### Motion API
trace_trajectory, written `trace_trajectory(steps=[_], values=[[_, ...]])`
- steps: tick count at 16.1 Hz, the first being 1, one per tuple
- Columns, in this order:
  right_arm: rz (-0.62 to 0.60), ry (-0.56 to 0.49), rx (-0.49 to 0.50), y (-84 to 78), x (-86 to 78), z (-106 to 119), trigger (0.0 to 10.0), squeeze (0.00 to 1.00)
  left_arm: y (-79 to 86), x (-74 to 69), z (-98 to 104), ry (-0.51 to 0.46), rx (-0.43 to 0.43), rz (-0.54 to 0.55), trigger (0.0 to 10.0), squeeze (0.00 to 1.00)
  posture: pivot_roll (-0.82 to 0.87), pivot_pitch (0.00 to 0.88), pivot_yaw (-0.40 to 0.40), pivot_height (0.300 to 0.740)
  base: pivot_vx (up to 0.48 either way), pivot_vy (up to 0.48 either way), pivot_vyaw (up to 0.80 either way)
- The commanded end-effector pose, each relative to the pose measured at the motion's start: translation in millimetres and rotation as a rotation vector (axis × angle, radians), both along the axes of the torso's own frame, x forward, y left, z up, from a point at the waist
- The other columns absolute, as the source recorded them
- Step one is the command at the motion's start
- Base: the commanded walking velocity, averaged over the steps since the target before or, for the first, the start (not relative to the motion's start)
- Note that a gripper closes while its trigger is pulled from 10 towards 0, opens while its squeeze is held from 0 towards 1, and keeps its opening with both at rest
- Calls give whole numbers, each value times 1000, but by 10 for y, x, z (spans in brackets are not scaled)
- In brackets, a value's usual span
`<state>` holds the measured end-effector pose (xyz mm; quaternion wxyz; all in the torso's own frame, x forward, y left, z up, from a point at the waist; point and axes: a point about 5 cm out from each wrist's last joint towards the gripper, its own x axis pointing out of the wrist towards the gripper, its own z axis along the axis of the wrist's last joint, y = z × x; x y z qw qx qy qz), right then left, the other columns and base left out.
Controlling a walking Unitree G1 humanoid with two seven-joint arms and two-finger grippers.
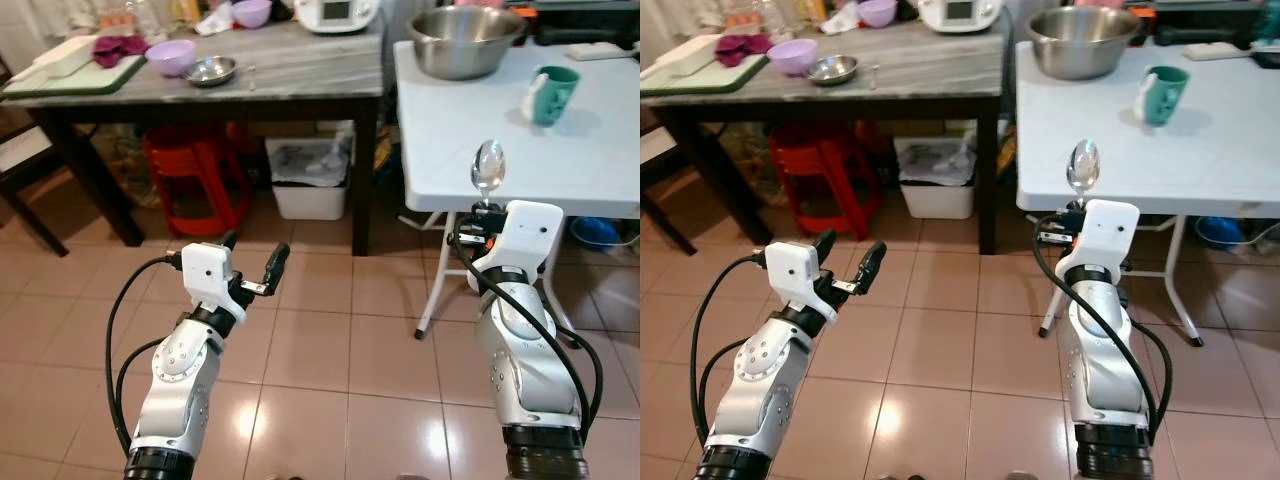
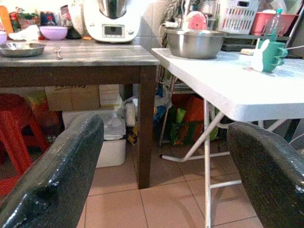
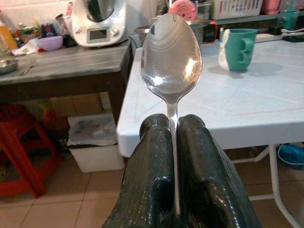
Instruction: Setting the table
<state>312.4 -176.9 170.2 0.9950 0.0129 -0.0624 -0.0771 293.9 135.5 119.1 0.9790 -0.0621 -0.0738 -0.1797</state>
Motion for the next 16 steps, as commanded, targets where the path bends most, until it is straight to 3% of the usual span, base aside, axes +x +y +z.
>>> trace_trajectory(steps=[1, 14, 16], values=[[9, -23, -11, 18, 14, 52, 10000, 0, 25, -10, 28, -10, 2, -3, 10000, 0, -184, 112, 89, 740, 480, 0, 0], [8, -25, -15, 37, 9, 36, 10000, 0, 11, -6, 14, 2, 9, -26, 10000, 0, -183, 114, 103, 740, 480, 0, 0], [8, -26, -15, 34, 12, 38, 10000, 0, 39, 10, -18, 28, 20, 18, 10000, 0, -183, 111, 102, 740, 161, 0, 0]])
